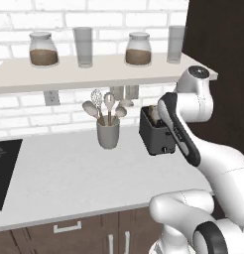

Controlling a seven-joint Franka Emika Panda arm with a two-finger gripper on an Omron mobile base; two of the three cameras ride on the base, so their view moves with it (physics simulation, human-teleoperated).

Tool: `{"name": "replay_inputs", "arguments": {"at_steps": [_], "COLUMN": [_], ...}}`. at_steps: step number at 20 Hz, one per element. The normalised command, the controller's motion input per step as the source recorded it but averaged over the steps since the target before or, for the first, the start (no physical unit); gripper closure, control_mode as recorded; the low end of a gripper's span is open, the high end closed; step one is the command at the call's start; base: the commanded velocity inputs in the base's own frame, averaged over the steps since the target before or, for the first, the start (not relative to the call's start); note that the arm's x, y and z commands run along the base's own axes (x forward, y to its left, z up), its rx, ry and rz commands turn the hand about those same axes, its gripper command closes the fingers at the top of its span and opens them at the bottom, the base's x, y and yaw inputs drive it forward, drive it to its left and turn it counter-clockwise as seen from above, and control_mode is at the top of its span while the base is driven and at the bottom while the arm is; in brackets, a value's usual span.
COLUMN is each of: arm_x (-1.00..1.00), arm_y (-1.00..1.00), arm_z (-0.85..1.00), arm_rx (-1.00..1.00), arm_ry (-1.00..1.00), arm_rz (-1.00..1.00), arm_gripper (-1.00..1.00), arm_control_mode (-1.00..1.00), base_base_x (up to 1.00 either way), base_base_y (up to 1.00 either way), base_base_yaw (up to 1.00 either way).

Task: Start the toaster. Once the lever pops up, take the bread to the plate on the dining counter.

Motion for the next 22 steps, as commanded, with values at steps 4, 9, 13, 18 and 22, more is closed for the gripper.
{"name": "replay_inputs", "arguments": {"at_steps": [4, 9, 13, 18, 22], "arm_x": [0.18, 0.22, 0.35, 0.42, 0.28], "arm_y": [-0.34, -0.31, -0.17, 0.0, -0.06], "arm_z": [-0.46, -0.58, -0.34, -0.05, -0.11], "arm_rx": [-0.04, 0.0, 0.0, 0.0, 0.0], "arm_ry": [0.02, 0.03, 0.09, 0.02, 0.0], "arm_rz": [0.0, 0.0, 0.0, 0.0, 0.0], "arm_gripper": [1.0, 1.0, 1.0, 1.0, 1.0], "arm_control_mode": [-1.0, -1.0, -1.0, -1.0, -1.0], "base_base_x": [0.0, 0.0, 0.0, 0.0, 0.0], "base_base_y": [0.0, 0.0, 0.0, 0.0, 0.0], "base_base_yaw": [0.0, 0.0, 0.0, 0.0, 0.0]}}
